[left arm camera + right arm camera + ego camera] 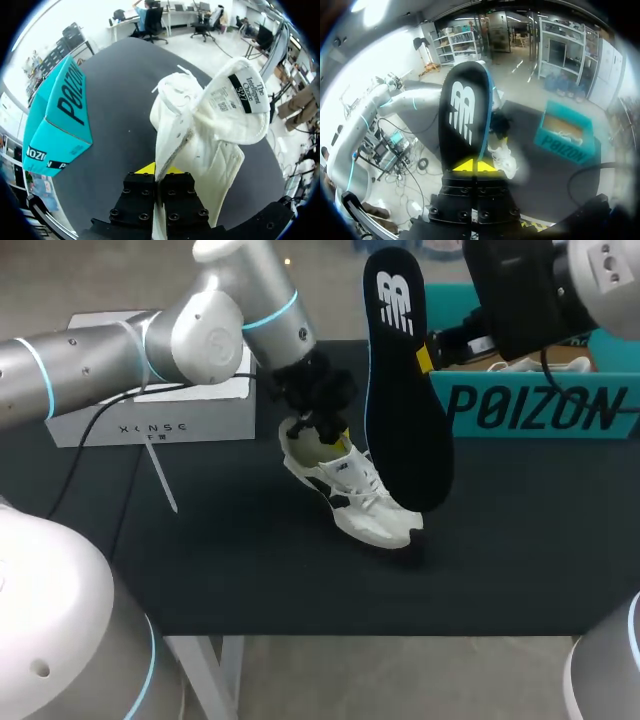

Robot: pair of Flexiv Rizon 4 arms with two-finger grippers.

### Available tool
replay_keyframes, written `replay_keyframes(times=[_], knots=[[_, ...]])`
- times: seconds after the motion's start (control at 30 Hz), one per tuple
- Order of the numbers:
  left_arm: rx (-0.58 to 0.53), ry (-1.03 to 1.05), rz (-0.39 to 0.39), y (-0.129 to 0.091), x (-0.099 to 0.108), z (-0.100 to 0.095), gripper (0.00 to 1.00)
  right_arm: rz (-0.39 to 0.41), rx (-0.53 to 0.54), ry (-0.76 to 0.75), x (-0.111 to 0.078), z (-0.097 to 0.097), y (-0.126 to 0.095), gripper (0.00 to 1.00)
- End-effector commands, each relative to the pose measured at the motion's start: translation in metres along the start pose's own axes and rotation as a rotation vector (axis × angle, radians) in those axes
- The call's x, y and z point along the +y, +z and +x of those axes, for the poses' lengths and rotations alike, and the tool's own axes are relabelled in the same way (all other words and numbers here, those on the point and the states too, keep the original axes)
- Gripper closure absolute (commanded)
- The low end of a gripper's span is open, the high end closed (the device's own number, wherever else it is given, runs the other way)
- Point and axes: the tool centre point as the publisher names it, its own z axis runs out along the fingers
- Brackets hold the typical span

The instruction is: Take the shoe out of the shoebox, open the shoe tongue, remove and reinsert the insole, then place the shoe into the shoebox

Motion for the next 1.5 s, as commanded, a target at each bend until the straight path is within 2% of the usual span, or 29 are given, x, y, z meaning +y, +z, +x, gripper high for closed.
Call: replay_keyframes(times=[0.03,0.07,0.1,0.17,0.27,0.33,0.5,0.77,1.03,1.27,1.5], knots=[[0.164,0.24,-0.017,-0.02,-0.014,-0.014,1.0,0.006,-0.001,0.001,0.003,0.001,0.001,1.0],[0.194,0.312,-0.061,-0.022,-0.017,-0.017,1.0,0.006,-0.001,0.001,0.003,0.001,0.001,1.0],[0.252,0.39,-0.071,-0.022,-0.02,-0.018,1.0,0.006,-0.001,0.001,0.003,0.001,0.001,1.0],[0.328,0.454,-0.028,-0.023,-0.027,-0.017,1.0,0.006,-0.001,0.001,0.003,0.001,0.001,1.0],[0.408,0.552,-0.06,-0.019,-0.035,-0.018,1.0,0.006,-0.001,0.001,0.003,0.001,0.001,1.0],[0.443,0.589,-0.088,-0.012,-0.041,-0.018,1.0,0.006,-0.001,0.001,0.003,0.001,0.001,1.0],[0.513,0.726,-0.093,0.007,-0.05,-0.013,1.0,0.006,-0.001,0.001,0.003,0.001,0.001,1.0],[0.539,0.829,-0.073,0.028,-0.06,-0.015,1.0,0.006,-0.001,0.001,0.003,0.001,0.001,1.0],[0.558,0.84,-0.056,0.05,-0.067,-0.019,1.0,0.006,-0.001,0.001,0.003,0.001,0.001,1.0],[0.546,0.777,-0.032,0.055,-0.064,-0.019,1.0,0.006,-0.001,0.001,0.003,0.001,0.001,1.0],[0.586,0.738,-0.022,0.06,-0.059,-0.012,1.0,0.006,-0.001,0.001,0.003,0.001,0.001,1.0]])
